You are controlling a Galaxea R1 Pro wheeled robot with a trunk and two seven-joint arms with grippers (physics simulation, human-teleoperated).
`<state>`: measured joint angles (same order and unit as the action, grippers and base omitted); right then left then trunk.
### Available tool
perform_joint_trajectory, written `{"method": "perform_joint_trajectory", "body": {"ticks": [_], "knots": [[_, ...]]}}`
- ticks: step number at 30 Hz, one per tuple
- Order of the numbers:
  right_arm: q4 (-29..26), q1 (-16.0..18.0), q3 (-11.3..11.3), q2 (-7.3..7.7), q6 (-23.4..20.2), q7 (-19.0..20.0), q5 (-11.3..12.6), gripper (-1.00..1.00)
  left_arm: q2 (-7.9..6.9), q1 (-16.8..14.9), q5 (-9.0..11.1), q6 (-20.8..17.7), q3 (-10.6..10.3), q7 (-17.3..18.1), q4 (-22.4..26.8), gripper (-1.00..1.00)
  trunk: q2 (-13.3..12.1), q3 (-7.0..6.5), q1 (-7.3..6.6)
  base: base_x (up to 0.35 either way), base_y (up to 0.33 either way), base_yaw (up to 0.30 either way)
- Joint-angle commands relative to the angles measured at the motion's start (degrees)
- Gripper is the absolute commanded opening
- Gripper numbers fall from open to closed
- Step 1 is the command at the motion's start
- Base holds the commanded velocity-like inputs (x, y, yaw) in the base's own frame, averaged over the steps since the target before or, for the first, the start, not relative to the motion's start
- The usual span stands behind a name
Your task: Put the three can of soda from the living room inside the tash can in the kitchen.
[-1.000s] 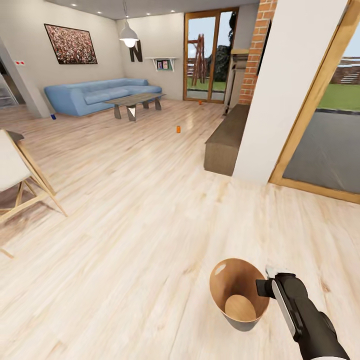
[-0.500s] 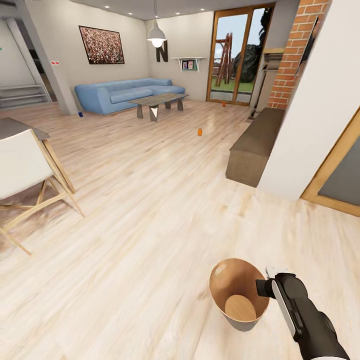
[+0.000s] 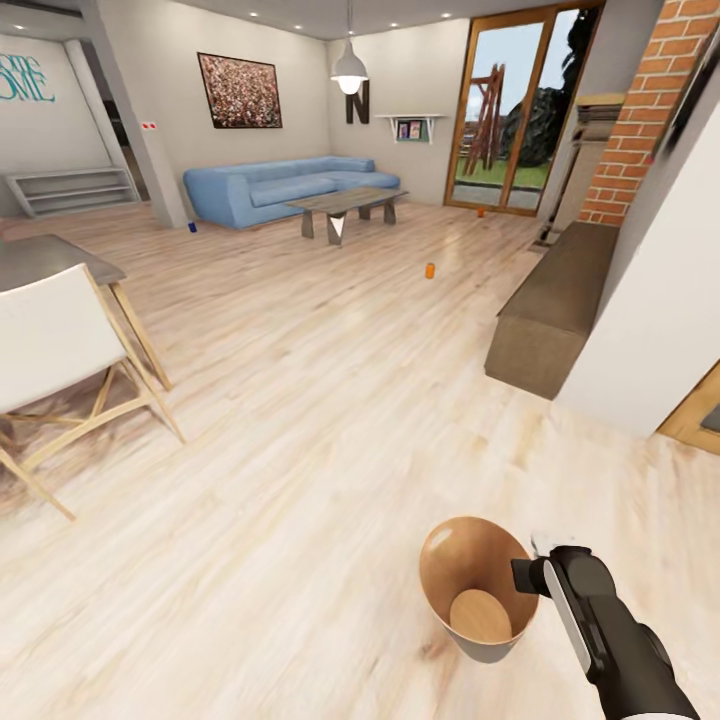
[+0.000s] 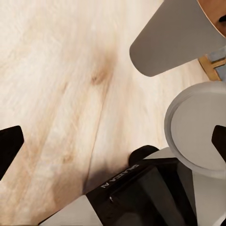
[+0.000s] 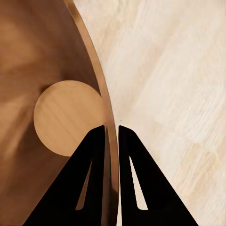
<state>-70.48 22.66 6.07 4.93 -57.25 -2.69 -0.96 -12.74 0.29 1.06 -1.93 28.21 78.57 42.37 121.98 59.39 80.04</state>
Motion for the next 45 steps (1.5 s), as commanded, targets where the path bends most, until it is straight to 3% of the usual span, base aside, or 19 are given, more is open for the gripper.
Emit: {"method": "perform_joint_trajectory", "body": {"ticks": [1,30,45], "knots": [[0.0,0.0,0.0,-0.01,0.0,0.3,0.6,-1.0,0.0,0.0,0.0,0.0,0.0,0.0,0.0,1.0,0.0,0.0,0.0,0.347,0.0,0.022],[0.0,0.0,-0.1,-0.01,0.0,0.3,0.6,-1.0,0.0,0.0,0.0,0.0,0.0,0.0,0.0,1.0,0.0,0.0,0.0,0.347,0.0,0.006],[0.0,0.0,-0.1,-0.01,0.0,0.3,0.6,-1.0,0.0,0.0,0.0,0.0,0.0,0.0,0.0,1.0,0.0,0.0,0.0,0.347,0.0,0.216]]}}
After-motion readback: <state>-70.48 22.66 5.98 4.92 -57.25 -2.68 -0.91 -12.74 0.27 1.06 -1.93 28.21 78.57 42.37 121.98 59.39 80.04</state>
